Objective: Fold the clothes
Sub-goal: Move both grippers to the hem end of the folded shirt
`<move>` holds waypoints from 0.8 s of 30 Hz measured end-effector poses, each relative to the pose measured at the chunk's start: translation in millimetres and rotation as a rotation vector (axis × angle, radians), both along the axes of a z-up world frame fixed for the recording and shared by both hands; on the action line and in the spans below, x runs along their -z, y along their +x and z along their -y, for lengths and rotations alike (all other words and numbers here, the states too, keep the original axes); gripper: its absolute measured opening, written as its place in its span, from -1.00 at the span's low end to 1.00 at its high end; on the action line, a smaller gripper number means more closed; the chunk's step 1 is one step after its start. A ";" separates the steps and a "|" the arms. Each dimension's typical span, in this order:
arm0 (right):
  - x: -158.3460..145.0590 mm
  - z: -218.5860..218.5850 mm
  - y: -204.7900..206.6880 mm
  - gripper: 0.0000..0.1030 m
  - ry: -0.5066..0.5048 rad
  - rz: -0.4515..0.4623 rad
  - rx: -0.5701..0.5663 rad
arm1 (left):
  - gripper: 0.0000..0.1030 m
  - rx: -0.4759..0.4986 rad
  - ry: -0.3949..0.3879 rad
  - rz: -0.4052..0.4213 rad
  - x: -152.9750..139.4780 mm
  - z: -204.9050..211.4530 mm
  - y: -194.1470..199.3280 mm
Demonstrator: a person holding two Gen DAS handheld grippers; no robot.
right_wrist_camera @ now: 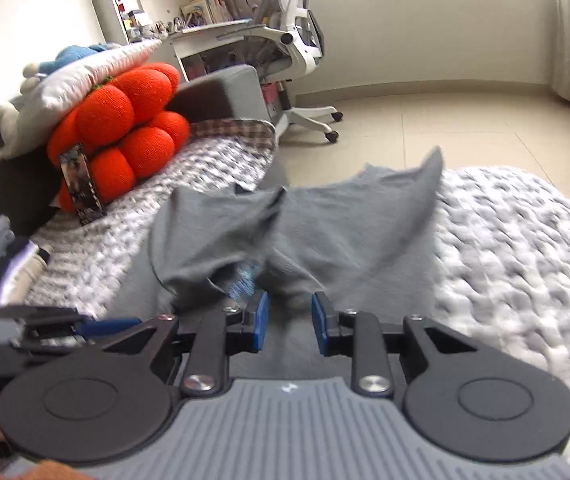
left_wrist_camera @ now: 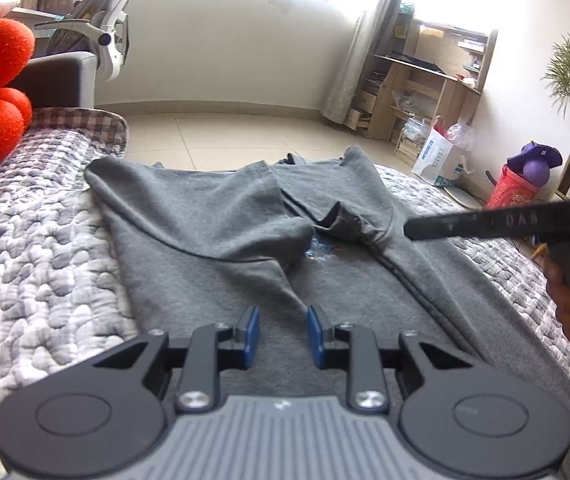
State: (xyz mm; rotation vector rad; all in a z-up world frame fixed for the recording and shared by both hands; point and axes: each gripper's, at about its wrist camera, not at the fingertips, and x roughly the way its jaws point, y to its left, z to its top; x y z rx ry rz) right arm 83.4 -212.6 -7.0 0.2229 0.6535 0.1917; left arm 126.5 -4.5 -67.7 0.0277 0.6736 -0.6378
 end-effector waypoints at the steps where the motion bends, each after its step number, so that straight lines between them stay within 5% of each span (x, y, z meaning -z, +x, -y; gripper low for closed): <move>1: 3.5 -2.0 -0.9 -0.45 -0.008 -0.009 -0.004 | -0.49 0.007 0.003 0.000 0.9 3.5 -0.9; 10: 7.1 -15.7 -19.5 -0.41 -0.025 -0.085 -0.089 | -0.49 0.057 0.076 -0.001 -5.6 24.2 -27.8; 24: 7.1 -31.7 -107.2 -0.44 -0.035 -0.222 -0.217 | -0.49 0.180 0.190 -0.047 -13.5 28.3 -109.8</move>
